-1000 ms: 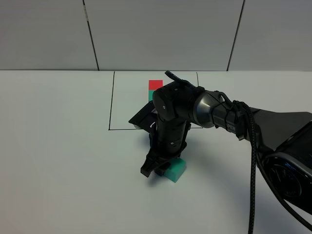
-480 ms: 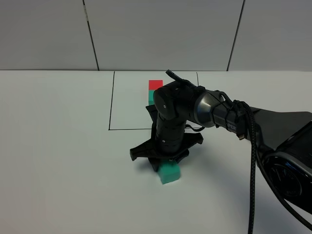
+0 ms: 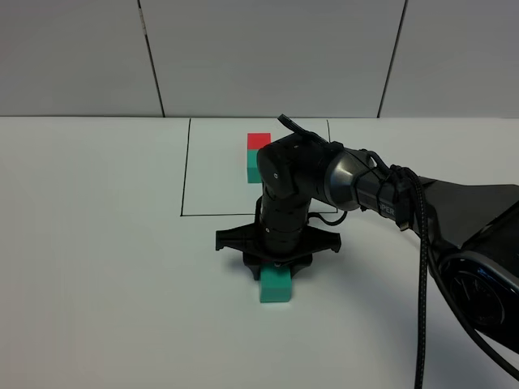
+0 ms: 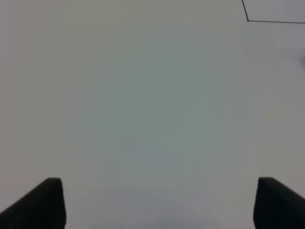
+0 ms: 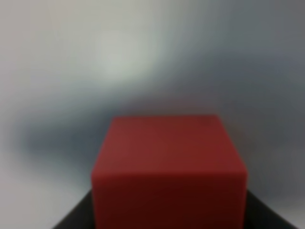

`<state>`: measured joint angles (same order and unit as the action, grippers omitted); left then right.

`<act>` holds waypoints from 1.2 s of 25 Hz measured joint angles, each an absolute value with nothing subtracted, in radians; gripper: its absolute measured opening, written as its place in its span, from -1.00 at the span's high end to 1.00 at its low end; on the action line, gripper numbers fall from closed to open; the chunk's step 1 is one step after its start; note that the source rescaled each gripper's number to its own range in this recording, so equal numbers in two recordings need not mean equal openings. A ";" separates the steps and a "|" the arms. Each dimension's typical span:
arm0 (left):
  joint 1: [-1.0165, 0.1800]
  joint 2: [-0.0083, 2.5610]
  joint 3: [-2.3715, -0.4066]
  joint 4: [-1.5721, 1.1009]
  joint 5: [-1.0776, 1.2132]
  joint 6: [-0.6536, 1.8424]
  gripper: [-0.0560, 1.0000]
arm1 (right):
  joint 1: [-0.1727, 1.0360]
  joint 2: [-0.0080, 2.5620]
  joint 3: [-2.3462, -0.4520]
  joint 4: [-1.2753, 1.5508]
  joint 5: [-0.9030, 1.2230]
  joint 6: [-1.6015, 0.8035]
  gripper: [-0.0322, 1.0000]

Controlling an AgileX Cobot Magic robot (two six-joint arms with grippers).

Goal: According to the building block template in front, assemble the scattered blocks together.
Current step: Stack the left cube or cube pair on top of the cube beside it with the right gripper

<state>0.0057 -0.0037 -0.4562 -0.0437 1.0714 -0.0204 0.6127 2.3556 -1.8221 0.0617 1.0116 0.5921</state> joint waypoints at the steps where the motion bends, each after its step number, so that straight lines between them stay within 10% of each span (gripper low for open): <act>1: 0.006 -0.004 -0.456 -0.041 1.071 -0.020 -0.75 | 0.612 2.356 -1.822 0.062 1.010 0.607 0.93; 30: 0.006 -0.004 -0.456 -0.014 1.071 -0.021 -0.75 | 0.611 2.361 -1.822 0.080 0.958 0.640 0.93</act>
